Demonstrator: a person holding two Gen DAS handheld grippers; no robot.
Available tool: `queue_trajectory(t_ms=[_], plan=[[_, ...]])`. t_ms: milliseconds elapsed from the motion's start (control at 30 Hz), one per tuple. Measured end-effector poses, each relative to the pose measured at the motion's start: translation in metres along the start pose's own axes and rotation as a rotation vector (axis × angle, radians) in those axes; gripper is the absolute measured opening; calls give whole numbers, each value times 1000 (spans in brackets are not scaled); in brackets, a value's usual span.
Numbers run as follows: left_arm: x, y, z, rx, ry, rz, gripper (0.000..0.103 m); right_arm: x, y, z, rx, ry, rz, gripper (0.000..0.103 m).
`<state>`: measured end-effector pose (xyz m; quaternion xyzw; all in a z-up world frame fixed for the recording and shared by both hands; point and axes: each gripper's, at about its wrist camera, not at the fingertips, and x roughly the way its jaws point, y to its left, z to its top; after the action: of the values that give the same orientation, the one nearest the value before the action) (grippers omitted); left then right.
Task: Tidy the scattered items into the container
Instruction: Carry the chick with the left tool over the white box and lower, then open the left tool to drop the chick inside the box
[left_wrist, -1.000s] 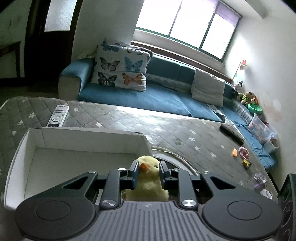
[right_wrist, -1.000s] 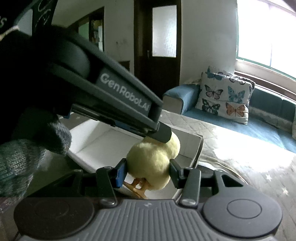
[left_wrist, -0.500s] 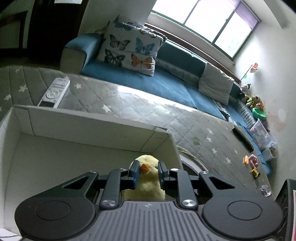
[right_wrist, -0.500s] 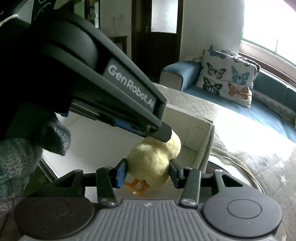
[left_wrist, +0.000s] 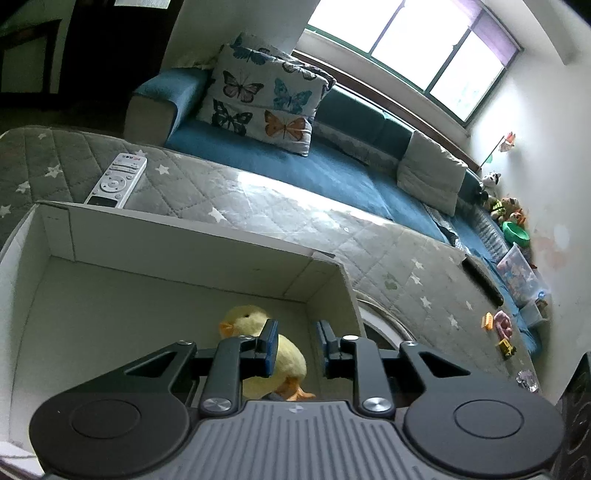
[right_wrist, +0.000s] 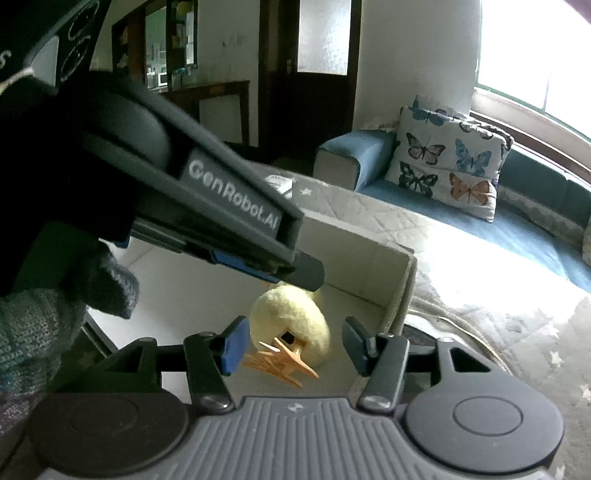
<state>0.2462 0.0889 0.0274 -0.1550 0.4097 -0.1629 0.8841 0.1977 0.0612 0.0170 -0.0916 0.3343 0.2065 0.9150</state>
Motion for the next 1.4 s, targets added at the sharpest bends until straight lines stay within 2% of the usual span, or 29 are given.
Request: queue_trajectory(t_ms=[167,667,767,1067,1400], plan=[[-16,-9,-10,29,-21,9,25,-21,6,-5,0,-26,2,58],[-66,-18,-52,31,-77,41,25,-85,12,-37,22,-82,27,59],[-75,-20,-61,41,-93,61,25,-95,17,-42,20,-94,31,65],[-96,-12,-90,9,-109,94,25,-105,34,-60,12,-84,66,67],[-98,14,-111,-71,-60,175,25,-95,57,-74,-40,-51,117,68]])
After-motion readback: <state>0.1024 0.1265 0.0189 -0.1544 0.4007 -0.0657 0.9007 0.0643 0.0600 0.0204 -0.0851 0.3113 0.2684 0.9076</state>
